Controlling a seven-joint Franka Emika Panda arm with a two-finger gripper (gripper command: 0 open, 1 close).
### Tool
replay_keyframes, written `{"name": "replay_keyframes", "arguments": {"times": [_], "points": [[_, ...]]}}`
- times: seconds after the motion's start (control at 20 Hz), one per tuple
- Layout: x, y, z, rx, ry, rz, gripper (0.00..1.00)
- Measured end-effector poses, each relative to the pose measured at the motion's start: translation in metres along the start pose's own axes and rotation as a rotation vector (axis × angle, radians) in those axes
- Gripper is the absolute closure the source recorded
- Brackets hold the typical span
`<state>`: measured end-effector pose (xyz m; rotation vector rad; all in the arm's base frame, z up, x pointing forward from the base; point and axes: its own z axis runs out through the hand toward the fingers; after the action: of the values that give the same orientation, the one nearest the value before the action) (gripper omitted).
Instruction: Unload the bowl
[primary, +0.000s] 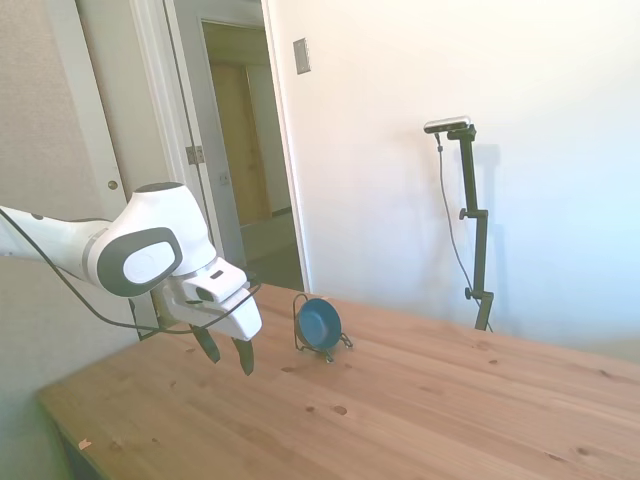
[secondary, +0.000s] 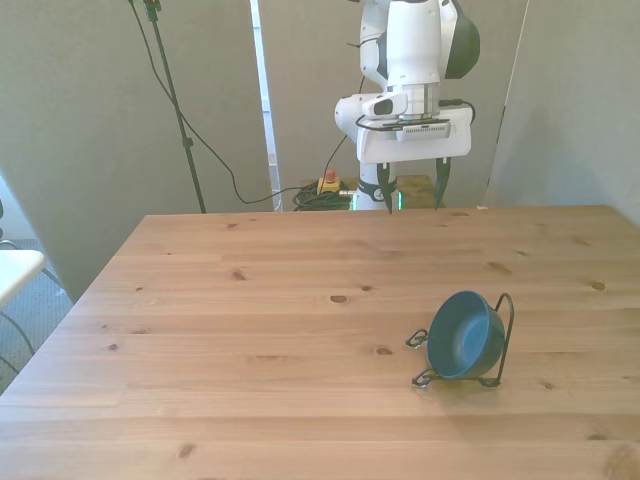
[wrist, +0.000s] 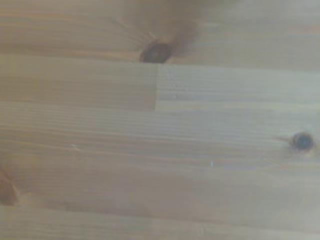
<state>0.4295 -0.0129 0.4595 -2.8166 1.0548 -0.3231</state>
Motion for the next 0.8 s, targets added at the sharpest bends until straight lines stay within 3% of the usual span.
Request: {"name": "replay_keyframes", "arguments": {"times": [0.45, 0.8], "points": [[0.058, -0.022, -0.012, 0.150, 0.064, -0.081, 0.00], [0.105, -0.045, 0.000, 0.200, 0.085, -0.138, 0.00]]}}
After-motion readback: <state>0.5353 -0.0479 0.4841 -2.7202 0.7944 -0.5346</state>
